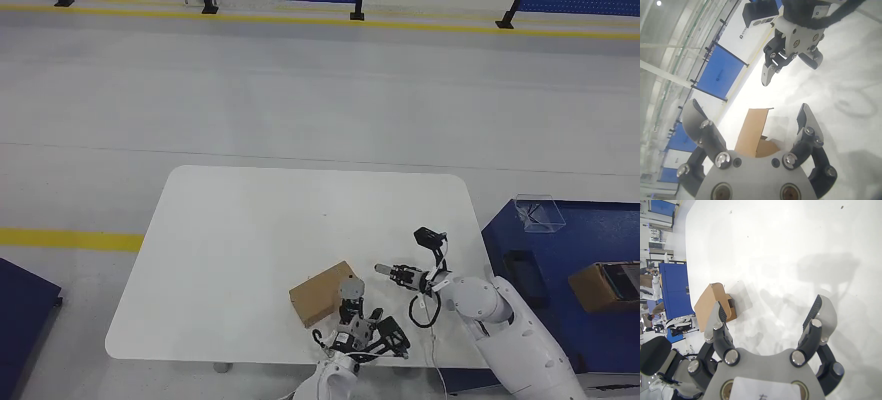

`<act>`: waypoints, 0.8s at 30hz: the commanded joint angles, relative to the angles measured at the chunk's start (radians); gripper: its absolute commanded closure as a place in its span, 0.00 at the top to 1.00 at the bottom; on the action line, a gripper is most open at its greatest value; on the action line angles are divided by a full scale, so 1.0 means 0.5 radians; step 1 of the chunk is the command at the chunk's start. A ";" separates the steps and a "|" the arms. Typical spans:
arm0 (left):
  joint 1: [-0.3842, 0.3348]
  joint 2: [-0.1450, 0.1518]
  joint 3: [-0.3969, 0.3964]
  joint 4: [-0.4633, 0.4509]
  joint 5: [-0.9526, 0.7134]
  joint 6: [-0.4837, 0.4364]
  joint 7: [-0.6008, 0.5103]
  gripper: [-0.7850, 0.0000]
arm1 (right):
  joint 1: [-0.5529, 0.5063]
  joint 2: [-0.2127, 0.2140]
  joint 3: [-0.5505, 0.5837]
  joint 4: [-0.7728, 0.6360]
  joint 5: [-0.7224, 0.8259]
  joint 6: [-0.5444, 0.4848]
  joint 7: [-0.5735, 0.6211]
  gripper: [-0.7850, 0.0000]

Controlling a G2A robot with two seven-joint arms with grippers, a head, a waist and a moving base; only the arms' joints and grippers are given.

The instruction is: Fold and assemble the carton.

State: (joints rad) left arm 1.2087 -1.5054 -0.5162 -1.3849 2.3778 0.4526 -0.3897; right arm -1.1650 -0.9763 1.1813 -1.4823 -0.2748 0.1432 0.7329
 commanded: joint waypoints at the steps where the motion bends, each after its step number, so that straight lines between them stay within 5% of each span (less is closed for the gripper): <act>1: -0.011 -0.029 0.014 0.021 0.087 0.027 -0.115 1.00 | -0.004 -0.001 0.005 0.000 -0.002 -0.004 0.002 1.00; 13: -0.103 -0.197 0.000 0.280 0.295 0.011 -0.672 0.95 | -0.017 -0.004 0.038 0.030 0.002 -0.035 0.027 1.00; 16: -0.116 -0.230 -0.006 0.338 0.320 0.025 -0.700 0.73 | -0.017 -0.005 0.046 0.039 0.005 -0.041 0.033 1.00; 21: -0.133 -0.280 -0.020 0.414 0.355 0.005 -0.759 0.64 | -0.017 -0.007 0.061 0.051 0.022 -0.054 0.051 1.00; 24: -0.135 -0.306 -0.025 0.443 0.377 0.005 -0.769 0.24 | -0.016 -0.008 0.068 0.058 0.023 -0.060 0.055 1.00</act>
State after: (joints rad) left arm 1.1413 -1.6545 -0.5276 -1.1678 2.5636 0.4546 -0.7734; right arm -1.1730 -0.9800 1.2142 -1.4541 -0.2639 0.1138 0.7601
